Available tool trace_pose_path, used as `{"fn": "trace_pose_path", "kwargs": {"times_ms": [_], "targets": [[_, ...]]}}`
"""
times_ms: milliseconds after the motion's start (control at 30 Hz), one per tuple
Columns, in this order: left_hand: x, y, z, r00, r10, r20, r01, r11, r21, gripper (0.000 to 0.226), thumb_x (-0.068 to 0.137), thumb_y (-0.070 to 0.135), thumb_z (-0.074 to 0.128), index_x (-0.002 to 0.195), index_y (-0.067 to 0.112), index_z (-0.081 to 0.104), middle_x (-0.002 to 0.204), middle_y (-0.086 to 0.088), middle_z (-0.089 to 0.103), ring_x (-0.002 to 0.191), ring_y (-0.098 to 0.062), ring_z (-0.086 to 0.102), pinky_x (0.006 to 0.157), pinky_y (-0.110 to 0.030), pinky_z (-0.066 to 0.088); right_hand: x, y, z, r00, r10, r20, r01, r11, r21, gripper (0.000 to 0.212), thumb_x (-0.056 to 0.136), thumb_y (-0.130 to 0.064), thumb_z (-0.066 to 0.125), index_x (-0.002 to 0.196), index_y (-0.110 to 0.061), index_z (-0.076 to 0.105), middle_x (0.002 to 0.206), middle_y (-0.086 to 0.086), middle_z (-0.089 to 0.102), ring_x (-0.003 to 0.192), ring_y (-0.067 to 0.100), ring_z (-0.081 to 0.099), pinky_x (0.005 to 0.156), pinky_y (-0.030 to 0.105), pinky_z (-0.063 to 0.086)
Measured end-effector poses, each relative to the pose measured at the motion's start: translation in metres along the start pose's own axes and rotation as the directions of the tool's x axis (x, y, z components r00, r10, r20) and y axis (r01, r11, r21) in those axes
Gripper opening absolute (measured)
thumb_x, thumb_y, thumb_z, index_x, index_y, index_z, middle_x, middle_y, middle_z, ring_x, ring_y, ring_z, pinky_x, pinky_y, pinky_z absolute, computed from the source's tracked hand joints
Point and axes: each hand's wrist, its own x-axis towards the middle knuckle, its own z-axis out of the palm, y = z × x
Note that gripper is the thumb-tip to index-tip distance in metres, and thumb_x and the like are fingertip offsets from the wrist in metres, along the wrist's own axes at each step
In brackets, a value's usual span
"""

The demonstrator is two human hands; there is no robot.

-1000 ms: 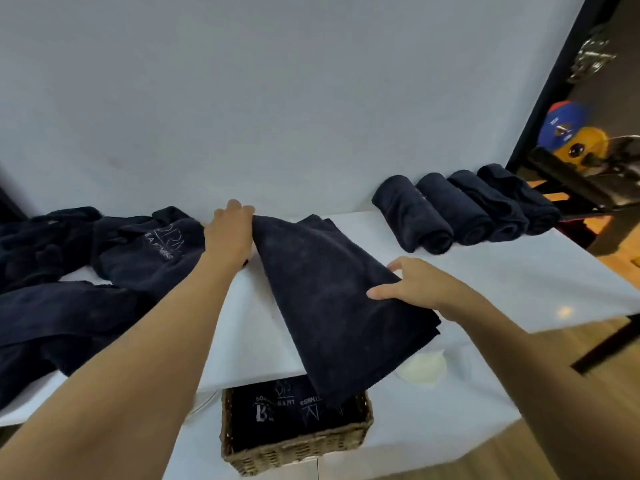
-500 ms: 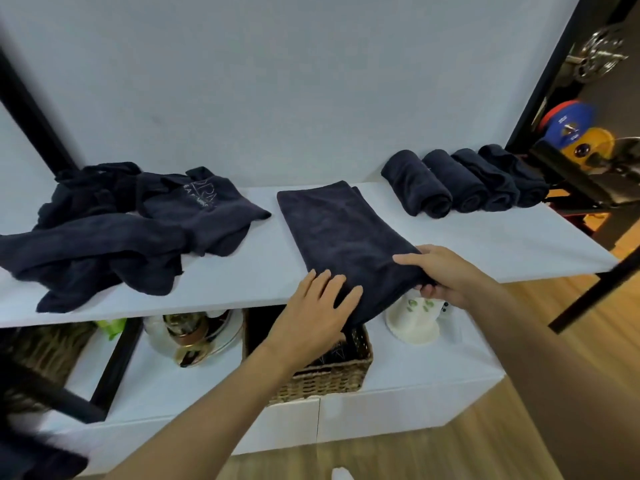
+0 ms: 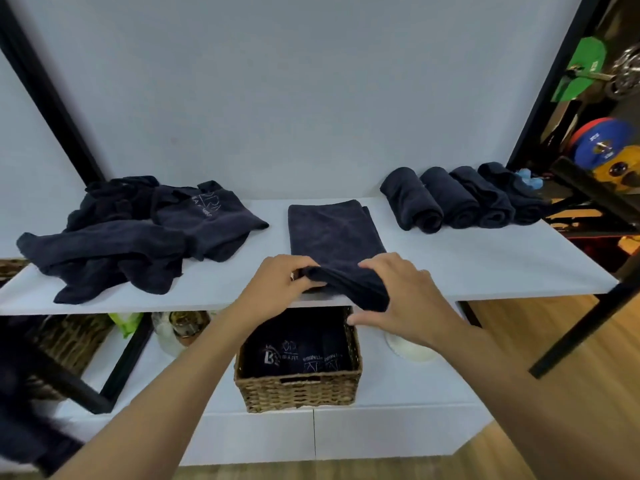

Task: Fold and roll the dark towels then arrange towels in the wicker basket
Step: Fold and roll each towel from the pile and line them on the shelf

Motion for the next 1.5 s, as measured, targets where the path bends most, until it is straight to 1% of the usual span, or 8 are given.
{"fn": "trace_pose_path", "kwargs": {"times_ms": [100, 233, 533, 733, 900, 1100, 1300, 1500], "targets": [[0.007, 0.009, -0.001, 0.998, -0.051, -0.022, 0.05, 0.998, -0.035, 0.011, 0.088, 0.027, 0.07, 0.081, 0.035, 0.068, 0.075, 0.019, 0.068, 0.069, -0.004, 0.058, 0.065, -0.015, 0.042, 0.004, 0.01, 0.016, 1.0, 0.007, -0.015, -0.01, 0.977, -0.213, 0.057, 0.084, -0.038, 0.066, 0.134, -0.029, 0.039, 0.129, -0.008, 0.044, 0.115, 0.017, 0.048, 0.093, 0.036, 0.035], [0.013, 0.008, -0.002, 0.985, -0.17, -0.03, 0.17, 0.985, -0.001, 0.024, 0.088, 0.031, 0.069, 0.086, 0.007, 0.07, 0.083, -0.012, 0.07, 0.079, -0.028, 0.062, 0.077, -0.038, 0.048, 0.003, 0.031, 0.013, 0.995, 0.016, -0.095, -0.009, 0.997, 0.074, 0.035, 0.088, -0.01, 0.058, 0.12, -0.024, 0.055, 0.111, -0.01, 0.061, 0.099, 0.015, 0.058, 0.089, 0.034, 0.041], [0.017, -0.001, 0.008, 0.888, -0.459, 0.005, 0.446, 0.861, -0.246, 0.013, 0.091, 0.024, 0.066, 0.103, 0.02, 0.069, 0.086, -0.003, 0.07, 0.072, -0.008, 0.061, 0.06, -0.015, 0.042, 0.037, 0.065, 0.0, 0.965, 0.23, 0.129, -0.261, 0.76, 0.595, 0.015, 0.091, -0.028, 0.065, 0.103, -0.019, 0.067, 0.093, 0.002, 0.071, 0.089, 0.022, 0.068, 0.081, 0.04, 0.055], [0.02, -0.011, 0.022, 0.83, -0.548, -0.108, 0.518, 0.827, -0.217, 0.029, 0.086, 0.032, 0.072, 0.107, 0.023, 0.054, 0.087, -0.009, 0.067, 0.078, -0.023, 0.065, 0.064, -0.028, 0.051, 0.042, 0.062, 0.011, 0.978, -0.057, -0.202, 0.067, 0.997, 0.041, 0.03, 0.084, -0.014, 0.073, 0.11, -0.028, 0.067, 0.115, -0.003, 0.053, 0.099, 0.018, 0.053, 0.082, 0.03, 0.046], [0.016, -0.021, 0.024, 0.972, -0.096, -0.214, 0.153, 0.952, 0.267, 0.011, 0.089, 0.031, 0.067, 0.09, 0.024, 0.058, 0.097, 0.007, 0.054, 0.082, -0.014, 0.053, 0.075, -0.03, 0.048, 0.031, 0.074, 0.015, 0.898, -0.386, -0.211, 0.327, 0.907, -0.266, 0.016, 0.08, -0.03, 0.071, 0.092, -0.023, 0.079, 0.117, 0.0, 0.06, 0.106, 0.023, 0.051, 0.076, 0.038, 0.041], [0.012, -0.037, 0.014, 0.928, 0.351, 0.128, -0.34, 0.651, 0.679, 0.048, 0.083, 0.059, 0.059, 0.094, 0.014, 0.072, 0.1, 0.002, 0.059, 0.09, -0.019, 0.052, 0.079, -0.032, 0.045, 0.039, 0.074, 0.007, 0.922, -0.386, -0.029, 0.356, 0.874, -0.331, 0.028, 0.071, -0.032, 0.082, 0.096, -0.021, 0.077, 0.114, -0.004, 0.064, 0.107, 0.02, 0.052, 0.08, 0.038, 0.046], [0.027, -0.025, 0.005, 0.998, -0.049, -0.032, 0.054, 0.981, 0.188, 0.011, 0.088, 0.027, 0.065, 0.092, 0.017, 0.07, 0.084, 0.004, 0.069, 0.081, -0.014, 0.061, 0.074, -0.027, 0.048, 0.058, 0.066, -0.009, 0.995, -0.041, 0.095, 0.013, 0.961, 0.275, 0.016, 0.091, -0.02, 0.062, 0.105, -0.026, 0.068, 0.098, -0.013, 0.068, 0.09, 0.008, 0.062, 0.087, 0.034, 0.05], [0.051, -0.038, -0.007, 0.912, -0.409, 0.034, 0.406, 0.887, -0.218, 0.005, 0.09, 0.027, 0.066, 0.093, 0.022, 0.067, 0.09, 0.0, 0.072, 0.089, -0.02, 0.068, 0.079, -0.028, 0.048, 0.088, 0.065, 0.002, 0.98, 0.193, 0.051, -0.191, 0.837, 0.512, 0.008, 0.089, -0.023, 0.066, 0.096, -0.026, 0.067, 0.094, -0.004, 0.067, 0.086, 0.012, 0.061, 0.071, 0.02, 0.045]]}}
